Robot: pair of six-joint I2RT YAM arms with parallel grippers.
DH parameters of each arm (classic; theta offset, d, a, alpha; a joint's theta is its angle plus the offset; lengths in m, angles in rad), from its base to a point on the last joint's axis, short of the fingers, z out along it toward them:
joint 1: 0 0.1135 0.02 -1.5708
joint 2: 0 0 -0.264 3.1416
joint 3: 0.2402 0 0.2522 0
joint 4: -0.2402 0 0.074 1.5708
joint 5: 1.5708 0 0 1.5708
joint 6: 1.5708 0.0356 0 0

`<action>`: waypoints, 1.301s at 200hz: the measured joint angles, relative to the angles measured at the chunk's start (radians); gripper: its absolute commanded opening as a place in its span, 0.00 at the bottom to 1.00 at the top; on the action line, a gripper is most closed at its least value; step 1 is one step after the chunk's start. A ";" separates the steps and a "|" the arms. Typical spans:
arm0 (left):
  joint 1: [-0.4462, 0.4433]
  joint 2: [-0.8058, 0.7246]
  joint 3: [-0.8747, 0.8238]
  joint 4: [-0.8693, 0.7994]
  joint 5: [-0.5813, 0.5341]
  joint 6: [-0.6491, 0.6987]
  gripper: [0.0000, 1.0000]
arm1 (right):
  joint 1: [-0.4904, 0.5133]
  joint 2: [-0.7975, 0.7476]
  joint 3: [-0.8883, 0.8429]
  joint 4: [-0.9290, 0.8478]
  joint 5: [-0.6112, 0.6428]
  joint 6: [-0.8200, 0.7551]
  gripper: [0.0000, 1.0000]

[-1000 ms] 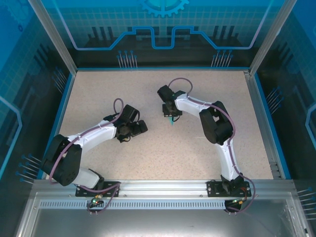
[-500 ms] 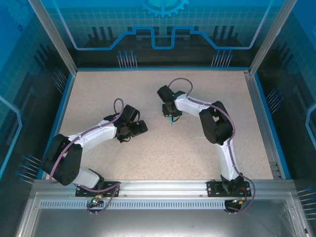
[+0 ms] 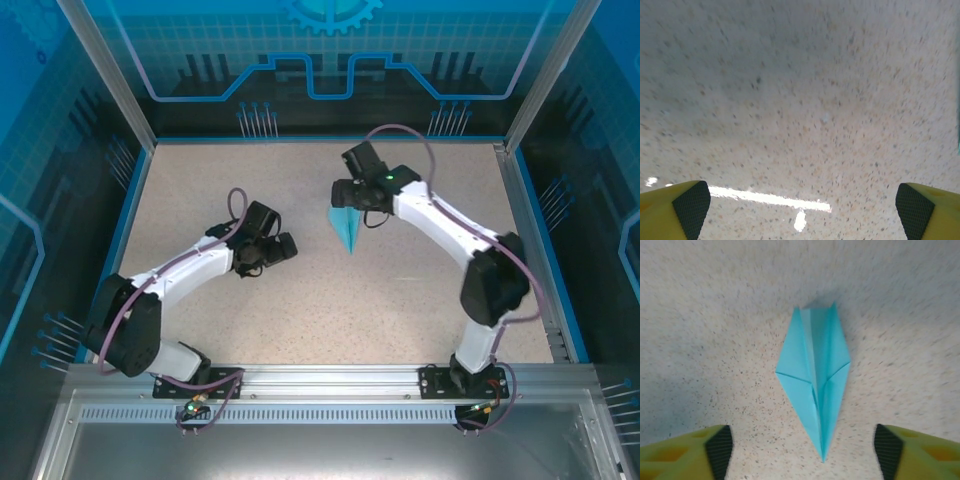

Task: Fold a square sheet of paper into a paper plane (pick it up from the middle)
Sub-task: Reset both arms

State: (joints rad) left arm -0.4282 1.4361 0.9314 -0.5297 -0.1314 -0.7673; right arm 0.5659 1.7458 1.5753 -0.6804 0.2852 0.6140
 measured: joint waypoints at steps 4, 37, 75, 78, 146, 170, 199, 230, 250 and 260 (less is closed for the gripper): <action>0.008 -0.006 0.005 -0.002 -0.008 0.008 0.99 | -0.003 -0.024 -0.015 0.002 0.010 -0.008 0.93; 0.081 -0.098 0.019 -0.007 -0.123 0.097 0.98 | -0.074 -0.262 -0.230 0.052 0.136 -0.059 0.99; 0.171 -0.242 -0.073 0.095 -0.283 0.213 0.99 | -0.266 -0.495 -0.550 0.166 0.291 -0.107 1.00; 0.179 -0.249 -0.084 0.103 -0.294 0.221 0.99 | -0.280 -0.509 -0.577 0.179 0.301 -0.111 0.99; 0.307 -0.282 -0.428 0.513 -0.384 0.470 0.99 | -0.418 -0.534 -1.035 0.612 0.316 -0.302 1.00; 0.350 -0.278 -0.518 0.704 -0.306 0.557 0.98 | -0.418 -0.462 -1.082 0.795 0.253 -0.383 0.99; 0.381 -0.236 -0.567 0.924 -0.188 0.630 0.99 | -0.422 -0.443 -1.123 1.001 0.177 -0.464 0.99; 0.388 -0.165 -0.591 1.096 -0.087 0.674 0.98 | -0.430 -0.422 -1.131 1.153 0.106 -0.518 1.00; 0.402 -0.119 -0.590 1.177 -0.047 0.694 0.99 | -0.449 -0.396 -1.148 1.248 0.063 -0.531 1.00; 0.411 -0.088 -0.590 1.214 -0.034 0.699 0.99 | -0.464 -0.367 -1.152 1.289 0.045 -0.534 0.99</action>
State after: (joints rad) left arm -0.0174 1.3479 0.3412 0.6846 -0.1650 -0.0685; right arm 0.1017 1.3788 0.4232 0.6083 0.3298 0.0803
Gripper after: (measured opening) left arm 0.985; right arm 0.994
